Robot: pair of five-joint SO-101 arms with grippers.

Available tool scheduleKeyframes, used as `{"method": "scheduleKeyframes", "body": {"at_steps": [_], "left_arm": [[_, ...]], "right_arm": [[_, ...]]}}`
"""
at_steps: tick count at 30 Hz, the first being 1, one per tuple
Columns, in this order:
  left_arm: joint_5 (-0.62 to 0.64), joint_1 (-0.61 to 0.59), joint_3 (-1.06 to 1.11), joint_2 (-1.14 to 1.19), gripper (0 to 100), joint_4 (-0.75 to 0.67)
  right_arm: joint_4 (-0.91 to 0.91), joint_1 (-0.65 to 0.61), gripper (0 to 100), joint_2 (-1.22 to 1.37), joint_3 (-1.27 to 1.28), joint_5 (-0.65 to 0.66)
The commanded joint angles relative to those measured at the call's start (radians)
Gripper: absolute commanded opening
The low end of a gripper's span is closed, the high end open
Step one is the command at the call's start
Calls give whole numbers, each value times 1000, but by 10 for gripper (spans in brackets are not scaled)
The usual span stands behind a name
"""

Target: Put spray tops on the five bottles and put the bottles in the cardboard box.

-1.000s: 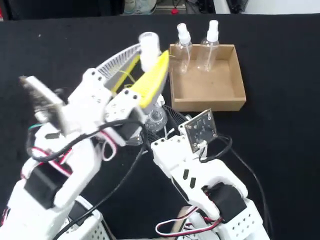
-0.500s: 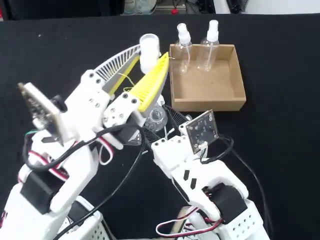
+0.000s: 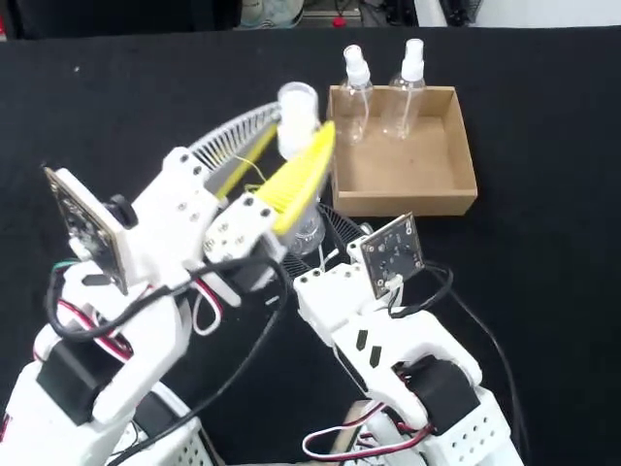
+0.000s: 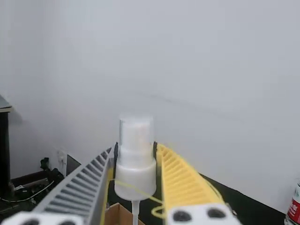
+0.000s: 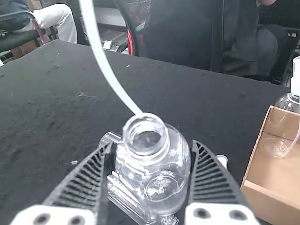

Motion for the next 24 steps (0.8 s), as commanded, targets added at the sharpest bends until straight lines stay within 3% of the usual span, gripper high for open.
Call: {"method": "scheduleKeyframes", "body": {"at_steps": [1, 24], "left_arm": [[-2, 59, -16, -12, 51, 0], [-2, 56, -96, -12, 51, 8]], "right_arm": [[-28, -11, 117, -15, -2, 8], [-28, -11, 117, -15, -2, 8]]}}
